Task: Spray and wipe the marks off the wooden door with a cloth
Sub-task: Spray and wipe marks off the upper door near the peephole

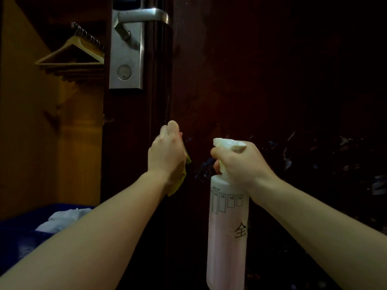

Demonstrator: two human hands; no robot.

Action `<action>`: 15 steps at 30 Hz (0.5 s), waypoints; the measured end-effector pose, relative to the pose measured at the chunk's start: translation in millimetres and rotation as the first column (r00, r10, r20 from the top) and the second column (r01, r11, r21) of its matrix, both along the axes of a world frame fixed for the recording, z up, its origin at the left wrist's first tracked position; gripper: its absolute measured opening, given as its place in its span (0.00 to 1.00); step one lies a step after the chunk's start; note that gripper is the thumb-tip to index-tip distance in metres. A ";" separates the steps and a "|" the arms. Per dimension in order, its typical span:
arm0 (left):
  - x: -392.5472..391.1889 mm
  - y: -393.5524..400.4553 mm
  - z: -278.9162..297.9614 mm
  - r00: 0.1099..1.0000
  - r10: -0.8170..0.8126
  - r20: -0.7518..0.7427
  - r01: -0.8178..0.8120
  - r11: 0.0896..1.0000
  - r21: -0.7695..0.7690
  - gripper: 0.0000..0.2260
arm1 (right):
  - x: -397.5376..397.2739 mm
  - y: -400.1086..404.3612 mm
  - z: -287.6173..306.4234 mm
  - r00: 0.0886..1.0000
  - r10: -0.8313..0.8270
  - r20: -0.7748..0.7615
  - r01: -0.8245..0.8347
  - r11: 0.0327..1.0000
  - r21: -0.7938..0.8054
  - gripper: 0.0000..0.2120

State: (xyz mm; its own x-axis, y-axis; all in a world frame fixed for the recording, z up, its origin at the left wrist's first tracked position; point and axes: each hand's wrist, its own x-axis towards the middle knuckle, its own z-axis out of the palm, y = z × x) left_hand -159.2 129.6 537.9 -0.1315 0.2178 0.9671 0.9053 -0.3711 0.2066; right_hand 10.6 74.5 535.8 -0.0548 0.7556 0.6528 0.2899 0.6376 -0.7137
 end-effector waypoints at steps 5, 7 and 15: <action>0.7 -1.1 4.1 0.999 0.041 -0.022 -0.042 0.998 -0.056 0.05 | 9.2 -0.9 -3.3 1.000 -0.021 0.001 0.021 0.998 0.055 0.12; 1.8 -1.1 4.0 0.998 0.064 -0.029 -0.066 0.996 -0.057 0.05 | 14.4 -0.4 -3.4 0.999 -0.037 -0.013 0.038 0.997 0.069 0.10; 4.9 0.6 3.7 0.990 0.134 -0.040 -0.136 0.989 -0.058 0.06 | 26.4 0.1 0.0 0.997 -0.075 0.002 0.075 0.997 0.032 0.12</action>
